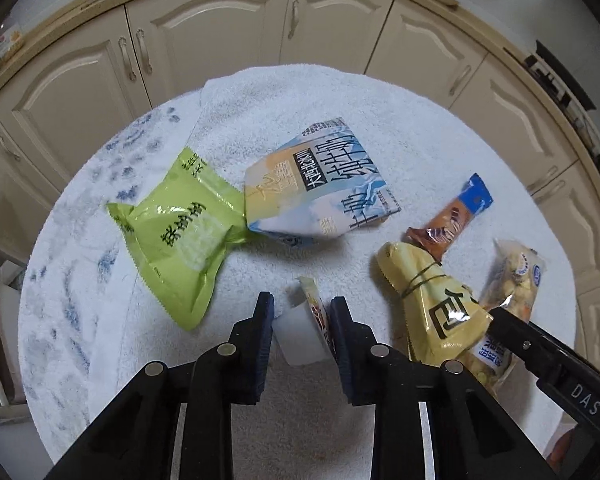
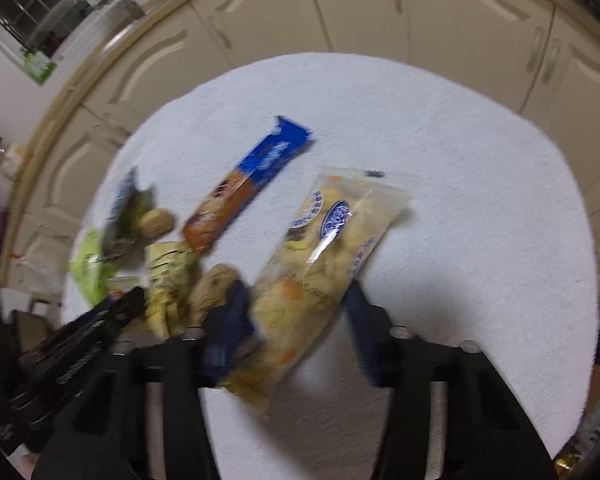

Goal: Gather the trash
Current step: 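Grasp the small white scrap with the left tool while the right tool grasps the clear snack bag, then carry the white scrap and clear snack bag in both tools over the blue bin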

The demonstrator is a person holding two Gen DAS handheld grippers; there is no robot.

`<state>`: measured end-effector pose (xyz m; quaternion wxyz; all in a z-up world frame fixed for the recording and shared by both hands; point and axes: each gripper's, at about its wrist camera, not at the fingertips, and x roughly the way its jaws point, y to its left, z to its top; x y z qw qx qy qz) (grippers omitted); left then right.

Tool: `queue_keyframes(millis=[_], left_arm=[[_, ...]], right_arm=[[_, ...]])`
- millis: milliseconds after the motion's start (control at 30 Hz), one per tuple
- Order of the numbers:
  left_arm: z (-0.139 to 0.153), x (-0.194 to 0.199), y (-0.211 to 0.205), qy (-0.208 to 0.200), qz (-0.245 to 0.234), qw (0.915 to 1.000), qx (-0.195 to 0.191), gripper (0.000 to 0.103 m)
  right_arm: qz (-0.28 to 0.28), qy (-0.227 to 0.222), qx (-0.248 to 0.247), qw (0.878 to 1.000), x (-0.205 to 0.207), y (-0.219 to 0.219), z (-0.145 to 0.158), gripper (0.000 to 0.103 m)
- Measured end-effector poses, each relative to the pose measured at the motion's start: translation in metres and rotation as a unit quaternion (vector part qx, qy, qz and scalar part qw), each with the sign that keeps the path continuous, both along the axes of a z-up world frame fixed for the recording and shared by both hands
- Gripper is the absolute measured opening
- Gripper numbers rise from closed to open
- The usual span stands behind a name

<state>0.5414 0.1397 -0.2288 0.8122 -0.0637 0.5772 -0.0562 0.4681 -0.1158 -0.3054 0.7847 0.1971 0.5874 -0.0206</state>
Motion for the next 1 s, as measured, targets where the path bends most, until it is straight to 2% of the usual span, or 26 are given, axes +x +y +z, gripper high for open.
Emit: queue_keyframes(millis=[233,567,1000], left_arm=[[0.0,-0.014,0.006,0.006,-0.011,0.9997,-0.02,0.023],[0.017,-0.042,-0.001,-0.005,-0.027,0.9995,-0.017,0.02],[0.042,-0.112,-0.006,-0.011,-0.053,0.9978,-0.038,0.019]], right_arm=[[0.006,0.0,0.027,1.0,-0.016,-0.005,0.0,0.042],[-0.007,-0.005,0.035,0.999,-0.051,-0.015,0.008,0.038],[-0.018,-0.033,0.047,0.998,-0.109,-0.03,0.034,0.036]])
